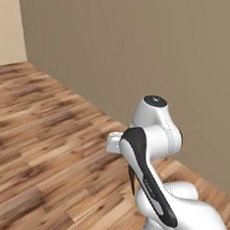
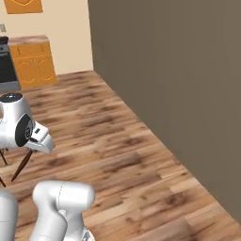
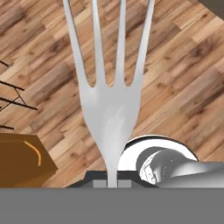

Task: Take the fork and place it on the left side of the plate. Then take the spoon and place it on the right side of the plate. Make sure they're directly next to the plate.

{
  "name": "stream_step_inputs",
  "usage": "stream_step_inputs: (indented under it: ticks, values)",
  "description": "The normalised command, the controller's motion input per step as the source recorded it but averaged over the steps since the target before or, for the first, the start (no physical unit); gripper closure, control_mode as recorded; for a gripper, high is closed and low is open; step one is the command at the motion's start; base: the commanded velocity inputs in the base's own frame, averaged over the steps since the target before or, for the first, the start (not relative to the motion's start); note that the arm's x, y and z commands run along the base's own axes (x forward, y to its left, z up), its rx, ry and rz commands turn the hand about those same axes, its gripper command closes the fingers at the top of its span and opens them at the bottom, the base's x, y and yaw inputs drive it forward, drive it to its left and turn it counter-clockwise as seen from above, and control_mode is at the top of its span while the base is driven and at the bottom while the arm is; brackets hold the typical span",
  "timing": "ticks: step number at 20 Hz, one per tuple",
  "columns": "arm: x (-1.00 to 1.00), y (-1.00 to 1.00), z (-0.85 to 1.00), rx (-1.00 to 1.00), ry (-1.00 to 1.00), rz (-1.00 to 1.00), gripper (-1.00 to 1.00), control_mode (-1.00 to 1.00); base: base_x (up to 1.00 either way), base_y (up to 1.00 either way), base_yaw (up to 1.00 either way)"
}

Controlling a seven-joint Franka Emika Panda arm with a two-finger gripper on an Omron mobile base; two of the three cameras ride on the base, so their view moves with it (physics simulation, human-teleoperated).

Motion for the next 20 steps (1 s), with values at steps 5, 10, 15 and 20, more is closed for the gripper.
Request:
stream_step_inputs:
  ticks: [5,10,15,20]
  values:
    - [0.0,0.0,0.0,0.0,0.0,0.0,1.0,1.0,1.0,0.0,0.41]
    - [0.0,0.0,0.0,0.0,0.0,0.0,1.0,1.0,1.0,0.0,0.41]
    - [0.0,0.0,0.0,0.0,0.0,0.0,1.0,1.0,1.0,0.0,0.42]
    - [0.0,0.0,0.0,0.0,0.0,0.0,1.0,1.0,1.0,0.0,0.41]
